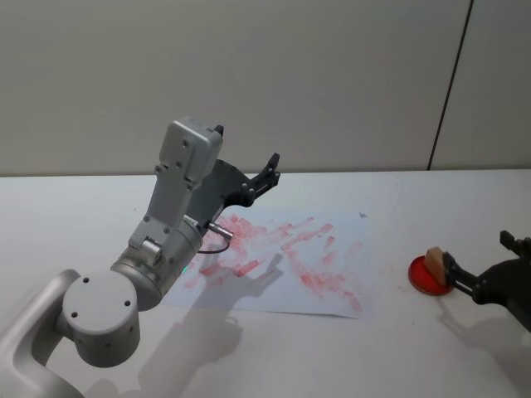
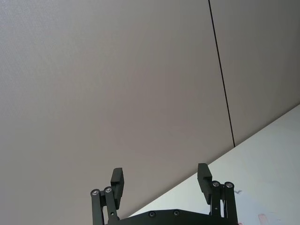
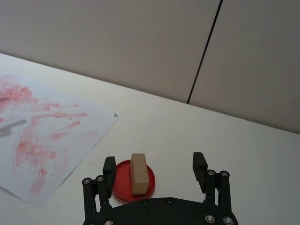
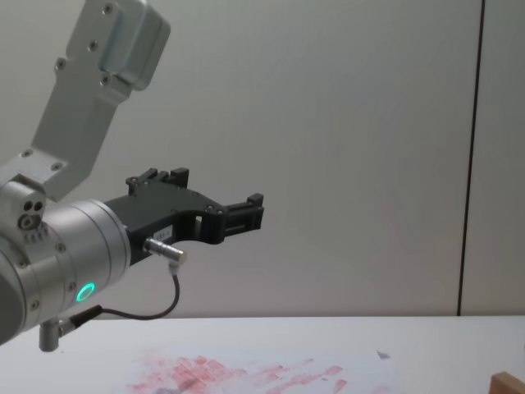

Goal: Use the one hand to pick up the stamp and affix it onto the A4 paper.

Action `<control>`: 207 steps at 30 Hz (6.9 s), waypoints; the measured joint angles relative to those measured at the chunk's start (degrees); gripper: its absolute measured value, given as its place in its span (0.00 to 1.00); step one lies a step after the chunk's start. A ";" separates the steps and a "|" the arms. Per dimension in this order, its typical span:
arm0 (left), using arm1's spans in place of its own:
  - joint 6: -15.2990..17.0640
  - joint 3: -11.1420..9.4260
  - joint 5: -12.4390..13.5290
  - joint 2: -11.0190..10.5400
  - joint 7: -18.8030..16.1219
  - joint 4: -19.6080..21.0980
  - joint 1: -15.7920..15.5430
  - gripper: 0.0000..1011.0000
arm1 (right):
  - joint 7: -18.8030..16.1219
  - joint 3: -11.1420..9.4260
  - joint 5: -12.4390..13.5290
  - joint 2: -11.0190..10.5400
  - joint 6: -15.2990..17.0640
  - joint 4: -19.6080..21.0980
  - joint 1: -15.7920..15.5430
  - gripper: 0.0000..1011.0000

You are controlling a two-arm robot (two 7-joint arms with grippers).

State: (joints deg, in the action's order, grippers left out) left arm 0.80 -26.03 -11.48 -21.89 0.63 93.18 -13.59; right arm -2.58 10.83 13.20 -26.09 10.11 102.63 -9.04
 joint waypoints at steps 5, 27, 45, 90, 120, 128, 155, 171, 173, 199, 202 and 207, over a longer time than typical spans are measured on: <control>0.00 0.00 0.00 0.00 0.00 0.00 0.00 0.99 | -0.50 0.31 -1.29 0.73 1.41 -2.07 1.28 0.99; 0.00 0.00 0.00 0.00 -0.01 0.00 0.00 0.99 | -6.77 2.38 -6.82 5.64 4.88 -14.37 10.40 0.99; 0.00 0.00 0.00 0.00 0.00 0.00 0.00 0.99 | -8.42 2.98 -8.24 7.13 5.30 -18.05 13.12 0.54; 0.00 0.00 0.00 0.00 -0.01 0.00 0.00 0.99 | -12.49 5.98 -2.80 14.35 -0.02 -16.83 19.93 0.22; 0.00 0.00 0.00 0.00 0.00 0.00 0.00 0.99 | -11.65 11.51 -10.67 20.60 9.85 -27.89 24.66 0.22; 0.00 0.00 0.00 0.00 -0.01 0.00 0.00 0.99 | -10.78 12.14 -11.64 21.20 10.77 -29.72 24.82 0.22; 0.00 0.00 0.00 0.00 0.00 0.00 0.00 0.99 | -8.35 11.46 -7.92 21.84 9.40 -27.71 25.00 0.22; 0.00 0.00 0.00 0.00 0.00 0.00 0.00 0.99 | -4.83 5.38 0.06 15.86 13.14 -13.50 21.45 0.22; 0.00 0.00 0.00 0.00 0.00 0.00 0.00 0.99 | -4.35 4.29 0.78 14.38 14.08 -11.86 20.32 0.22; 0.00 0.00 0.00 0.00 0.00 0.00 0.00 0.99 | -4.74 0.16 -0.34 6.82 18.96 -10.01 14.79 0.22; 0.00 0.00 0.00 0.00 0.00 0.00 0.00 0.99 | -5.08 0.39 -0.86 6.98 19.15 -10.74 15.00 0.22; 0.00 0.00 0.00 0.00 -0.01 0.00 0.00 0.99 | -5.75 0.94 -1.83 7.39 19.56 -11.87 15.21 0.22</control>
State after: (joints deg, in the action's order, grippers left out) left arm 0.80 -26.02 -11.48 -21.89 0.62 93.18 -13.59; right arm -8.32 11.77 11.37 -18.70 29.68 90.76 6.17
